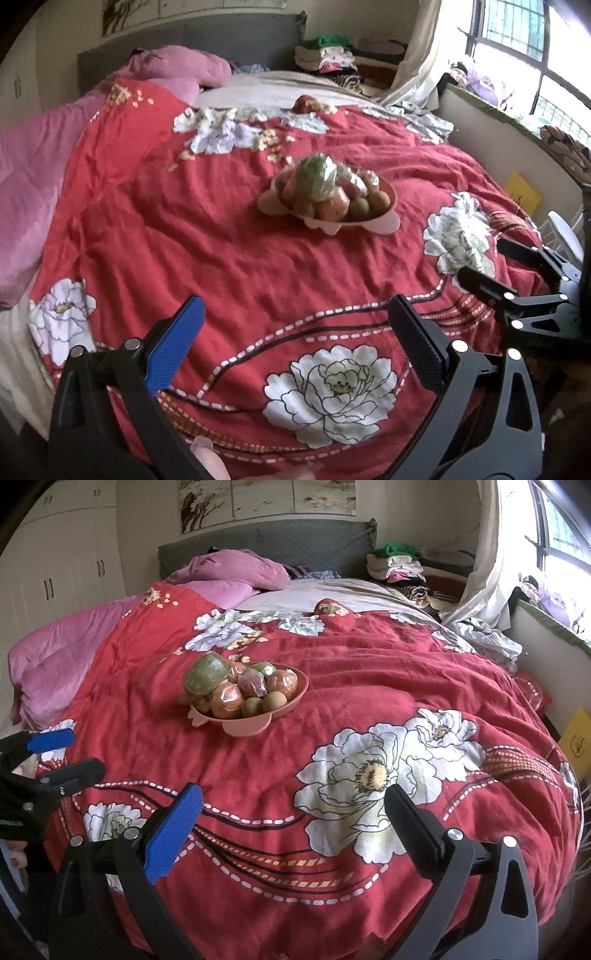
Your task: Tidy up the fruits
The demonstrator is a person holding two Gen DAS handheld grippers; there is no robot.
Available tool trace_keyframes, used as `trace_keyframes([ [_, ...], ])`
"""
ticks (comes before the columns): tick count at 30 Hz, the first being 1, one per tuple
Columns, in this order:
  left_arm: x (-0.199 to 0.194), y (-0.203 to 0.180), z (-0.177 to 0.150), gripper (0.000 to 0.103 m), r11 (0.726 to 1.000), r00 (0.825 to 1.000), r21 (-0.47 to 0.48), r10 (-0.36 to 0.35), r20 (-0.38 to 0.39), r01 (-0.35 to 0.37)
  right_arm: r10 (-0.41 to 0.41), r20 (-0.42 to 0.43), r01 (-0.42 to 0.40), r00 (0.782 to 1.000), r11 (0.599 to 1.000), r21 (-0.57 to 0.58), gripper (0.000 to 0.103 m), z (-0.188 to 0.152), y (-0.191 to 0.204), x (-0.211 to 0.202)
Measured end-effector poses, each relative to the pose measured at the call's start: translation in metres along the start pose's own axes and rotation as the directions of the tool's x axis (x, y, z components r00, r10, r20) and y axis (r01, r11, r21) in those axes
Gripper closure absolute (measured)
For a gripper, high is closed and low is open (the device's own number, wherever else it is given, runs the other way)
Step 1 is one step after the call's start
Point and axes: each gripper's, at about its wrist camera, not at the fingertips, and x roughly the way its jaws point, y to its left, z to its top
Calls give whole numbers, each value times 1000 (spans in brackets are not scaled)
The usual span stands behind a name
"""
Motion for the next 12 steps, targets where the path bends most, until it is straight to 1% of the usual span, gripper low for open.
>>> trace_keyframes([
  [1,-4,2,1,10,1000,1000,-11,-3,24,3,0,1,0,1000,1000,3,5,0,-1,0],
  [2,-8,3,2,10,1000,999,-19,-22,48,23,-3,0,3,1000,1000,4,5,0,0,1],
  [4,-15,7,6,10,996,994,-34,-83,74,86,1,2,-1,1000,1000,10,5,0,0,3],
  [6,-15,15,10,10,994,994,-77,-76,82,82,2,2,-2,1000,1000,10,5,2,-1,6],
  [7,-12,21,13,10,994,996,-97,-52,78,59,3,3,-3,1000,1000,9,5,4,-3,7],
  [9,2,42,18,10,989,999,-141,42,32,-37,-7,11,7,1000,1000,12,5,11,-11,10],
  [10,11,59,24,10,983,996,-161,90,19,-86,-20,18,19,1000,1000,21,5,16,-19,12],
  [12,28,83,35,10,972,986,-167,165,-8,-164,-77,35,75,996,996,51,5,32,-44,19],
])
